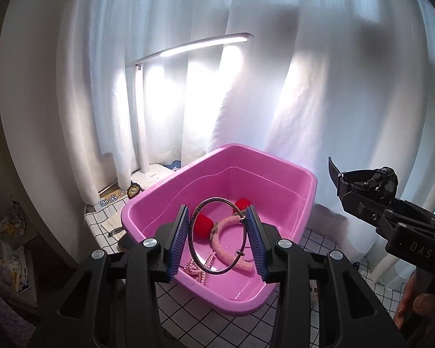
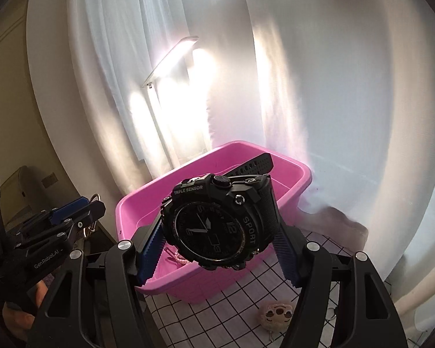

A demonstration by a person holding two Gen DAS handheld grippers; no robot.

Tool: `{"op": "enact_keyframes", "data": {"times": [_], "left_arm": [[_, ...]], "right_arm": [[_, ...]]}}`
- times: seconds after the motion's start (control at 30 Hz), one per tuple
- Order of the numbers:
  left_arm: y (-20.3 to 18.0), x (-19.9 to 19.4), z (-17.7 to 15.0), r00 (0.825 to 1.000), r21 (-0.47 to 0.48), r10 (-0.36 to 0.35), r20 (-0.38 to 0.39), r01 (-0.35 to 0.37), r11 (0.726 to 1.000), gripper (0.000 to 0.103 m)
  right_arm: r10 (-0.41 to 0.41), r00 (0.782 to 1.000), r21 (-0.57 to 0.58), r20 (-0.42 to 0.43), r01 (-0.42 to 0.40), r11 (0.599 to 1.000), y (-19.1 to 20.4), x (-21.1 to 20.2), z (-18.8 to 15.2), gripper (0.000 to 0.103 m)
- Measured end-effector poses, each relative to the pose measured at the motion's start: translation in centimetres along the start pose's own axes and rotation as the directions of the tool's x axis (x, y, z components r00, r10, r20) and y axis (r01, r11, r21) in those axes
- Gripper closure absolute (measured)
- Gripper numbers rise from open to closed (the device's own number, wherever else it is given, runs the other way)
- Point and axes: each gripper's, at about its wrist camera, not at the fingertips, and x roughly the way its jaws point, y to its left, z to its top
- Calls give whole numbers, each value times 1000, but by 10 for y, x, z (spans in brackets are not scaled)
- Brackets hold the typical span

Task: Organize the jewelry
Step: 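Carry the bangle with the left tool while the right tool carries the watch over the tub, then open the left tool to drop the bangle while the right tool releases the watch into the tub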

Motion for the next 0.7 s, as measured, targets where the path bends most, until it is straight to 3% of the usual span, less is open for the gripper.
{"op": "enact_keyframes", "data": {"times": [0.2, 0.37, 0.6, 0.7], "left_arm": [[16, 45, 14, 997, -29, 44, -62, -46, 999, 64], [26, 85, 17, 985, -48, 75, -157, -83, 995, 64], [35, 131, 16, 958, -23, 55, -282, -64, 998, 64], [41, 152, 11, 929, -16, 25, -368, -34, 999, 64]], "right_arm": [[65, 995, -34, -77, -67, 997, 1, 65, 28, 38], [94, 979, -36, -182, -102, 994, -4, 118, 41, 38], [68, 930, -19, -361, -80, 997, -6, 186, 38, 38], [53, 904, 14, -423, -52, 999, -7, 207, 34, 38]]}}
